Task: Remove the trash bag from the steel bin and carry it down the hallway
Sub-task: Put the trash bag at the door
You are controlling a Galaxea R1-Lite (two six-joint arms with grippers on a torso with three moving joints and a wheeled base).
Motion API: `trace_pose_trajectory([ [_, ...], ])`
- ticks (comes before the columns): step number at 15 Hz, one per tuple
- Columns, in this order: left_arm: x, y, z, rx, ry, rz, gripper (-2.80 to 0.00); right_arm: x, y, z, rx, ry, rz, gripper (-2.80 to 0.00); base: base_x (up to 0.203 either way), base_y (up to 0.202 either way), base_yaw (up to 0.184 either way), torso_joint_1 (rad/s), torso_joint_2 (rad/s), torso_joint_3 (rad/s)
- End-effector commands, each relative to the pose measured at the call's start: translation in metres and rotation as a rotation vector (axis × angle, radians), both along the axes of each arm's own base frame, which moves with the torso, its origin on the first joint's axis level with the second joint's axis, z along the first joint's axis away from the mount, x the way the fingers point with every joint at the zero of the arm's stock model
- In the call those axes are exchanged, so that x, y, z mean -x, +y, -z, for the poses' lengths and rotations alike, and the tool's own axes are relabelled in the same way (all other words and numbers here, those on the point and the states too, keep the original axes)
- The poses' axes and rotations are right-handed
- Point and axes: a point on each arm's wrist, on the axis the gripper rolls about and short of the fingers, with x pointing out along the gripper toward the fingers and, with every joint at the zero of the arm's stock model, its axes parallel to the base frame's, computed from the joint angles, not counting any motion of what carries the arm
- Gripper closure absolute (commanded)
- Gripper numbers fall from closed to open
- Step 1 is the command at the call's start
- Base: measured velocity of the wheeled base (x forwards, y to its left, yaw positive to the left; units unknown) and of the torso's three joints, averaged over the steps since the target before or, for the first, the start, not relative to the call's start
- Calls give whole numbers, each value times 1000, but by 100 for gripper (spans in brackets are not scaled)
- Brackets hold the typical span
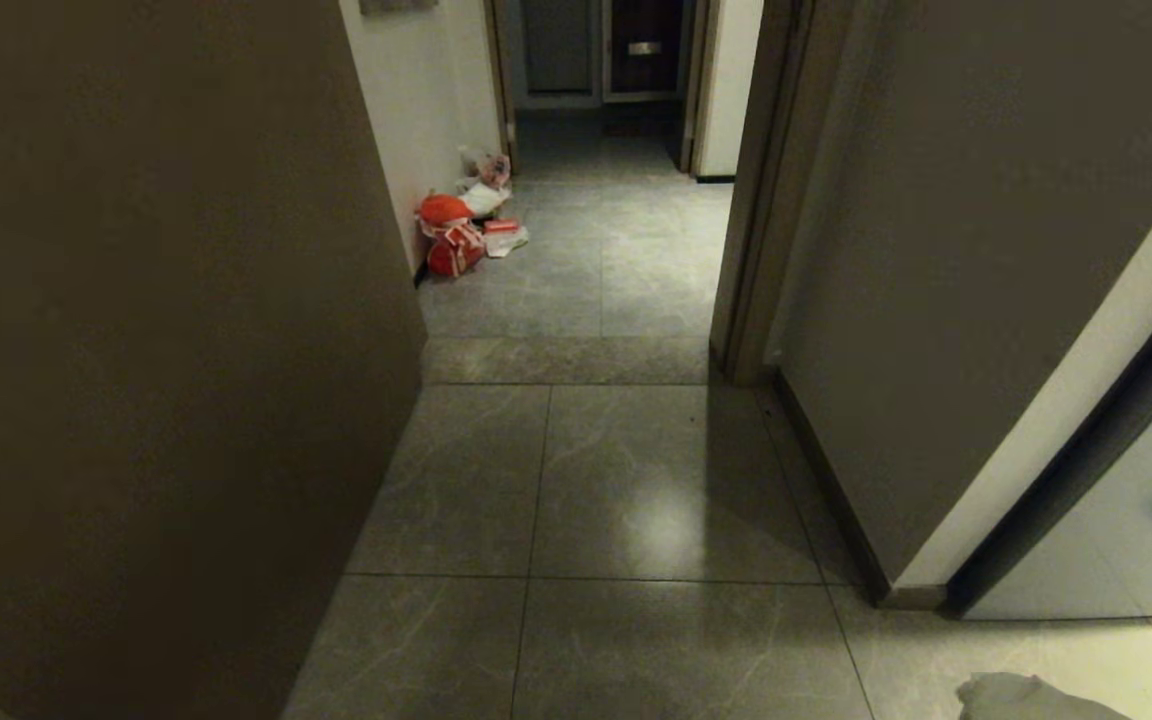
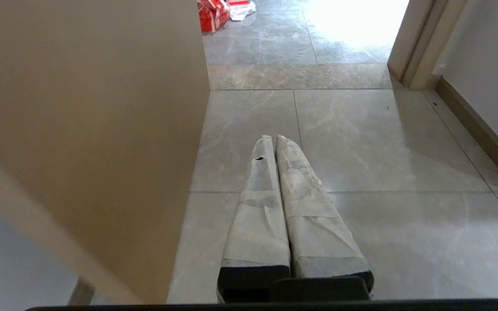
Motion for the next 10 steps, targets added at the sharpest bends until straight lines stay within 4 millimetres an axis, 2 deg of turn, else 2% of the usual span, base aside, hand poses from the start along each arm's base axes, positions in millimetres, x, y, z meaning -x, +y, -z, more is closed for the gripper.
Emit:
trace_pose_trajectory([
  [1,0,0,0,0,1,0,0,0,0,0,0,2,0,0,193,0,-1,4,1,-1],
  [10,0,0,0,1,1,-1,0,0,0,0,0,2,0,0,192,0,1,1,4,3],
])
